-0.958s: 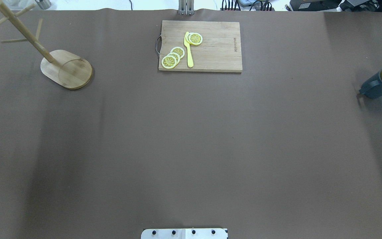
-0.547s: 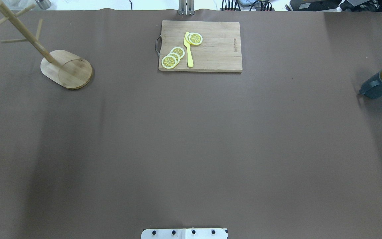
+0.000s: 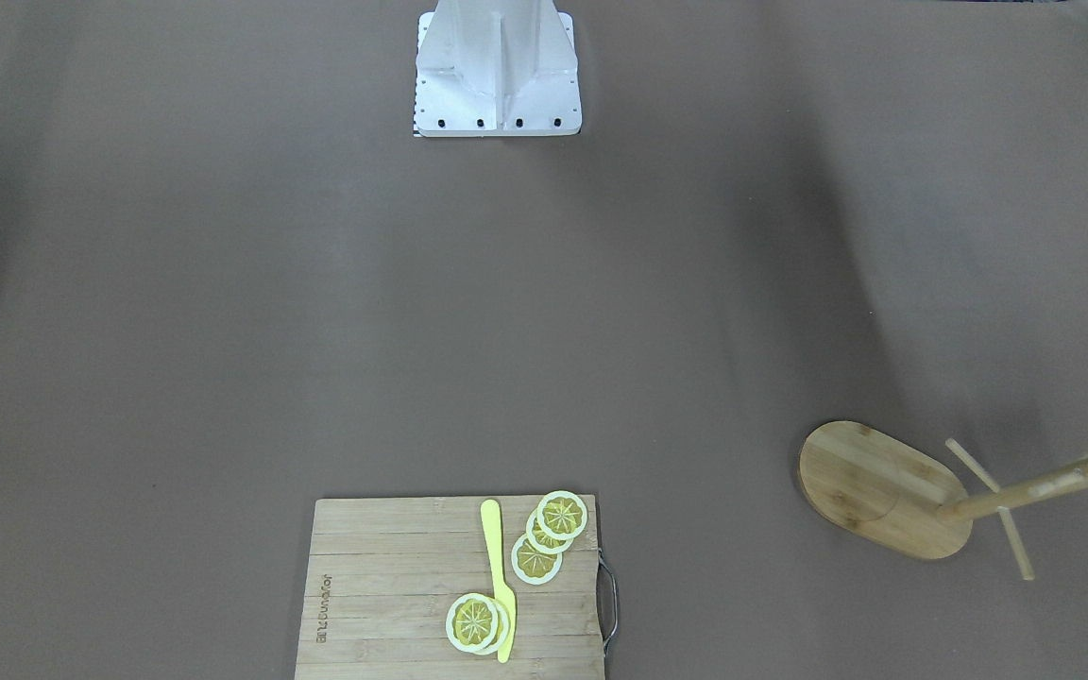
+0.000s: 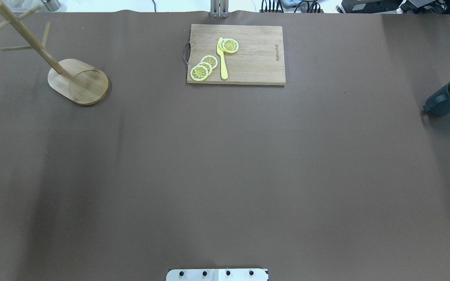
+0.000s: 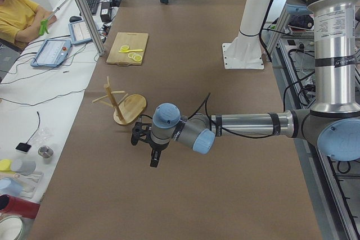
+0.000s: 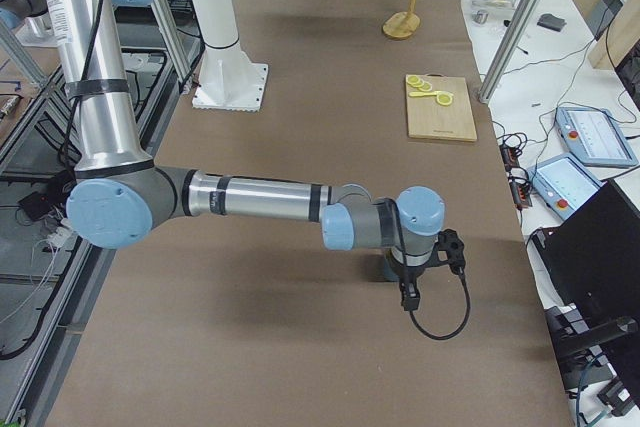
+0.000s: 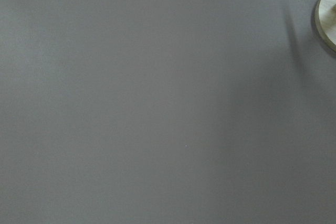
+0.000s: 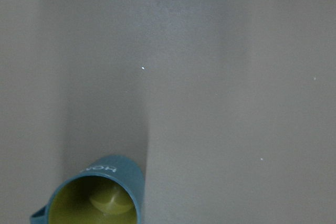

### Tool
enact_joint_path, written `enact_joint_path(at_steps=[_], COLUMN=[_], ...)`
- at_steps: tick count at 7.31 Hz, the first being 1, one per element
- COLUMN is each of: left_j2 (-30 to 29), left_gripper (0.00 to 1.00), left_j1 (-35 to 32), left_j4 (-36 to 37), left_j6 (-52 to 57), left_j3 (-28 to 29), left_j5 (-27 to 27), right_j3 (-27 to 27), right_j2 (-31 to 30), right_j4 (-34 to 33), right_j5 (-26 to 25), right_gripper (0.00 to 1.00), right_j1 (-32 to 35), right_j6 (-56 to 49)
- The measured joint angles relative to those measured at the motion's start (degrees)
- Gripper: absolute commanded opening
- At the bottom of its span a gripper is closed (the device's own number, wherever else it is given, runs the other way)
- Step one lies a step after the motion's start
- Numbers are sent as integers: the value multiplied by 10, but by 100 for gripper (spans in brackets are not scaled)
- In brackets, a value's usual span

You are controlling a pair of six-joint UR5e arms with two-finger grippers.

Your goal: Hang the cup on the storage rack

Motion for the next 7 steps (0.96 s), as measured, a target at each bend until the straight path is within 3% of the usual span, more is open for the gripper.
enact_joint_path(at_steps=[5,6,7], left_j2=[0,0,-1], left_gripper=[98,98,98], left_j1=[0,0,0], left_j4=[-1,-1,-1], left_j6=[0,-1,-1], left_j3=[-3,-4,-4], left_j5=[0,0,0], right_j3=[-54,-58,-62], right_j2=[1,3,3], right_j4=[74,76,77], right_j5=[11,9,6], right_gripper=[99,95,63], right_j1=[-63,-71,-77], right_j6=[62,63,63])
